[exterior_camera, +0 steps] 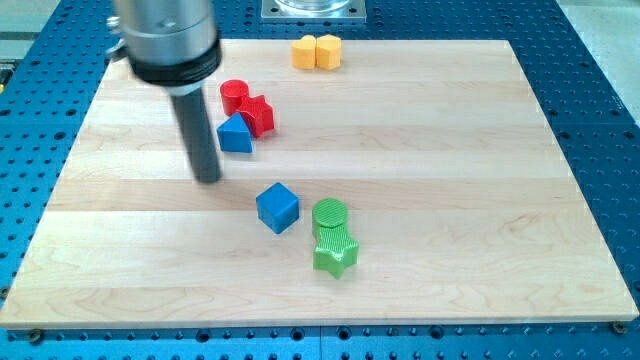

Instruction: Place your arm below the cube

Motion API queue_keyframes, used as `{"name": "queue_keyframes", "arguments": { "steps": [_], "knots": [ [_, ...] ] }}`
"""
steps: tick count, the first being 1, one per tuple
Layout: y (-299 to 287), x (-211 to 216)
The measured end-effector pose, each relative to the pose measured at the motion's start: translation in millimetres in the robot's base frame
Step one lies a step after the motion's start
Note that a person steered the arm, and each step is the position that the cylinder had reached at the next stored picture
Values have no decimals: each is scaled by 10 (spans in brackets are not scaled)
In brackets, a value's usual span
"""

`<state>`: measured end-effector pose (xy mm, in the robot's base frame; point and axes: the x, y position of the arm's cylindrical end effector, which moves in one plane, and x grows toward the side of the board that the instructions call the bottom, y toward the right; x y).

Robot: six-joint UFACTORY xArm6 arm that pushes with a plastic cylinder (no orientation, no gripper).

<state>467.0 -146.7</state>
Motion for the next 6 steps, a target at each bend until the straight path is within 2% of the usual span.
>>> {"name": "queue_keyframes", "arguments": {
  "steps": [1, 2, 3, 4, 5, 6],
  "knots": [
    [-130, 677],
    [140, 1306],
    [777, 1287],
    [1205, 917],
    [1196, 914],
    [1140, 442]
  ]
}}
